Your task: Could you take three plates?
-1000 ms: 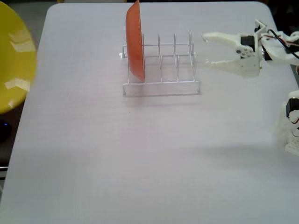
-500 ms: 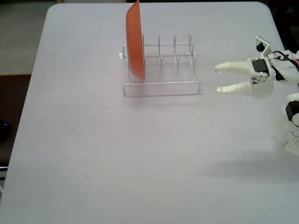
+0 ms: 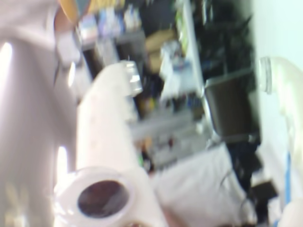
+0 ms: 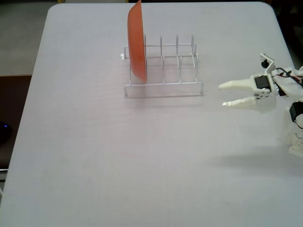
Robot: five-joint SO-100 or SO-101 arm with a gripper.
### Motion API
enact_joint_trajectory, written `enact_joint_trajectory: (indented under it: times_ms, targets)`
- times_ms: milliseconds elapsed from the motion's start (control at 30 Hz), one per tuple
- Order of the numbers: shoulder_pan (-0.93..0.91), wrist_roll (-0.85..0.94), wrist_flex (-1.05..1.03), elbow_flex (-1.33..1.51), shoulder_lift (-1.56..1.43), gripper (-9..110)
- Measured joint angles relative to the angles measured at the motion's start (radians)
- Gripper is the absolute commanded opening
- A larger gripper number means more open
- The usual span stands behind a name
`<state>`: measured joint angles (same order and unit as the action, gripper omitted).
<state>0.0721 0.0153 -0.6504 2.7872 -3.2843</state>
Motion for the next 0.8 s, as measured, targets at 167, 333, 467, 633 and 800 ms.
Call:
enact_joint_trajectory:
  times_ms: [167, 333, 467, 633, 800]
  targets:
    - [0.000, -0.028, 0.000, 0.061, -0.008, 4]
    - [0.000, -0.051, 0.008, 0.132, -0.011, 0]
    - [-0.002, -0.091, 0.009, 0.198, -0.017, 0]
    - [-0.002, -0.141, 0.044, 0.284, -0.012, 0]
    - [-0.011, -0.144, 0.058, 0.321, -0.012, 0]
